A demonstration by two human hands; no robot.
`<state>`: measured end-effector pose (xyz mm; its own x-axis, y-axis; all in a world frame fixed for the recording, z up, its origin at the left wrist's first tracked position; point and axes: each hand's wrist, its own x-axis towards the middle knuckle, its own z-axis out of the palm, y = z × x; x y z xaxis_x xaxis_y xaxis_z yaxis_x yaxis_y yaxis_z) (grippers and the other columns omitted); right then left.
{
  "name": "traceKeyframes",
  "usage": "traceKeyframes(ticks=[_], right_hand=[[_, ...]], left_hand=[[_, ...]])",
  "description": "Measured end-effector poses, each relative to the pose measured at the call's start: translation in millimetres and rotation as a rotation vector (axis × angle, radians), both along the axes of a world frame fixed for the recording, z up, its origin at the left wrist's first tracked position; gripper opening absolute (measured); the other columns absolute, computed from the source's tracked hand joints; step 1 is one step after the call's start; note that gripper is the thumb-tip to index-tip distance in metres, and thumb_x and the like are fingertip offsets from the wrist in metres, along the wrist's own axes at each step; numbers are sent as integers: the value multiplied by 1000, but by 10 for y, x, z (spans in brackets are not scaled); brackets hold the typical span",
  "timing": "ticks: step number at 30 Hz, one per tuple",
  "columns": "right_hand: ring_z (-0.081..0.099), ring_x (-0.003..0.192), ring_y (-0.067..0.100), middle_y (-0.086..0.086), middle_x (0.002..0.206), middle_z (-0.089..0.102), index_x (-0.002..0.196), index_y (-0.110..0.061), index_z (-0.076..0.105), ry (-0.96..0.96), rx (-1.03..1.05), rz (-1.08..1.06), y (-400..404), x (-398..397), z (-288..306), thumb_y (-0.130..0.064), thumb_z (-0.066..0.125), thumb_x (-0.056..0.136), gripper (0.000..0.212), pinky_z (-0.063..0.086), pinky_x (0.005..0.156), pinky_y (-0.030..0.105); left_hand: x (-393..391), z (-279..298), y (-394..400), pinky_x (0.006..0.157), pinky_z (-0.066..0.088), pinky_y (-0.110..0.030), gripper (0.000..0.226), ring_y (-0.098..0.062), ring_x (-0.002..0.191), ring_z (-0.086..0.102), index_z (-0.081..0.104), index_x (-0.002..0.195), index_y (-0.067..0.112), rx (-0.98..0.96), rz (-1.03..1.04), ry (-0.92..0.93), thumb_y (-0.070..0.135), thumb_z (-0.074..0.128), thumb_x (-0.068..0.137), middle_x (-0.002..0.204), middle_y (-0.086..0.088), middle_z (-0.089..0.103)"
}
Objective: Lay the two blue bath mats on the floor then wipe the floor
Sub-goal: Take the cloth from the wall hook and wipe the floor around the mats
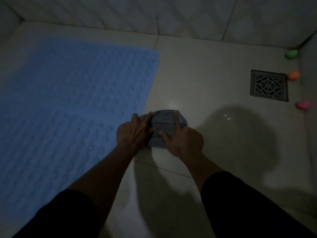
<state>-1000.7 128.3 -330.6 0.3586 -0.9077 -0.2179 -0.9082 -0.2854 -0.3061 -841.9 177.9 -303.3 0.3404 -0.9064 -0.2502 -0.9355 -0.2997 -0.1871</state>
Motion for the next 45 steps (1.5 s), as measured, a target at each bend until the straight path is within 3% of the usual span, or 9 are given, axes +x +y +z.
traceKeyframes(ticks=[7, 12, 18, 26, 39, 45], right_hand=[[65, 88, 32, 14, 111, 67, 153, -37, -9, 13, -1, -39, 626, -187, -20, -83, 28, 80, 94, 35, 63, 34], [65, 98, 30, 10, 130, 61, 152, -36, -14, 73, -15, -25, 978, -191, -11, -83, 25, 82, 93, 39, 69, 35], [66, 83, 32, 15, 114, 67, 153, -34, -14, 114, -22, -65, 1651, -197, 102, -83, 25, 81, 95, 32, 61, 32], [67, 87, 34, 14, 117, 67, 154, -35, -8, 174, -75, -93, 2369, -114, 37, -86, 23, 79, 95, 32, 64, 34], [68, 81, 33, 16, 114, 68, 152, -37, -14, 162, -78, 122, 3073, -197, 16, -88, 20, 77, 97, 36, 61, 34], [67, 69, 29, 14, 100, 72, 153, -35, -9, 154, -143, 213, 3444, -174, 7, -87, 19, 77, 96, 32, 54, 30]], left_hand=[[-89, 29, 531, 61, 37, -36, 73, -36, 91, 64, 9, 157, 39, 10, -26, 17, 67, 33, 95, 127, -15, 46], [-55, -48, 900, 62, 37, -37, 69, -37, 90, 63, 12, 156, 38, -44, -46, 74, 66, 31, 96, 126, -16, 46], [-30, -55, 1472, 65, 35, -37, 68, -35, 93, 63, 14, 156, 36, -54, -112, 105, 65, 31, 97, 131, -16, 43], [63, -67, 2162, 63, 35, -34, 68, -31, 93, 64, 20, 157, 32, -97, -183, 71, 64, 33, 98, 138, -16, 43], [-106, -60, 3250, 61, 34, -35, 67, -32, 90, 66, 28, 154, 33, -128, 51, 112, 65, 38, 95, 132, -13, 46], [-170, -92, 3822, 57, 32, -34, 66, -30, 83, 65, 27, 153, 36, -136, 163, 112, 65, 38, 95, 126, -11, 48]])
